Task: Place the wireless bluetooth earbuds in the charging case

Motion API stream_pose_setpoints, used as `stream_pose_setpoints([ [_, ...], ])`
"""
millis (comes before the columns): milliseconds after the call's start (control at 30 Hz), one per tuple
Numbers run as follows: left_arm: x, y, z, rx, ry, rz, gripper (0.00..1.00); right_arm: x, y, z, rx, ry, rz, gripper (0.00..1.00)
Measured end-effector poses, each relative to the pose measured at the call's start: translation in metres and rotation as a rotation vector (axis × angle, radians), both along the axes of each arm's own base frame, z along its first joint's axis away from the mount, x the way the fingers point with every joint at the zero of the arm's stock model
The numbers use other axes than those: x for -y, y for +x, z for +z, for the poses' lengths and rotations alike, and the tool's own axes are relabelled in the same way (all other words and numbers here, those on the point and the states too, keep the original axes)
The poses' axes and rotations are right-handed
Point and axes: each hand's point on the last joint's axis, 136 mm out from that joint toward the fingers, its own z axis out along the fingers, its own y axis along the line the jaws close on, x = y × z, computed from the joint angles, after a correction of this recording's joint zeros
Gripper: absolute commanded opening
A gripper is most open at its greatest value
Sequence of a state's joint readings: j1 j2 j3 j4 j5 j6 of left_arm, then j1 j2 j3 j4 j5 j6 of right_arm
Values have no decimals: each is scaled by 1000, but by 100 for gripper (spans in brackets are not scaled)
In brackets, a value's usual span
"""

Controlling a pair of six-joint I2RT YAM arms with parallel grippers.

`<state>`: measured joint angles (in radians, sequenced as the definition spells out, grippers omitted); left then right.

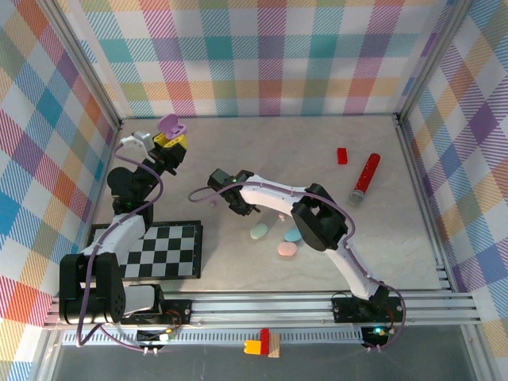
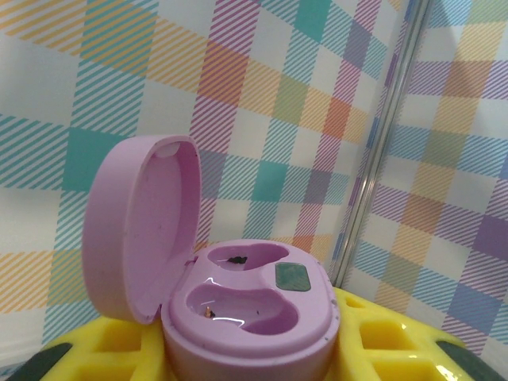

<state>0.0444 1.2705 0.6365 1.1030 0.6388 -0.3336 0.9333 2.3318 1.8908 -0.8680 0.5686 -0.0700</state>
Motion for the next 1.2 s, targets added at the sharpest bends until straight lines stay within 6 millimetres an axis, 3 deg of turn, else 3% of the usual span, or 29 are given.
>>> stream_pose_setpoints([
  [333,1,-1,0,-6,-6,-11,35,5,-3,-3,-23,-32,5,21],
  [667,3,-2,-1,-6,-2,-20,35,6,-4,-3,-48,21,-29,20],
  [867,3,-1,-1,-6,3,-18,35,27,-14,14,-145,240,-155,19],
  [1033,5,-1,-3,-4,19,-18,35,54,-13,47,-247,584,-342,18],
  [1200,22,-3,-14,-20,61,-48,35,75,-9,61,-373,906,-521,17],
])
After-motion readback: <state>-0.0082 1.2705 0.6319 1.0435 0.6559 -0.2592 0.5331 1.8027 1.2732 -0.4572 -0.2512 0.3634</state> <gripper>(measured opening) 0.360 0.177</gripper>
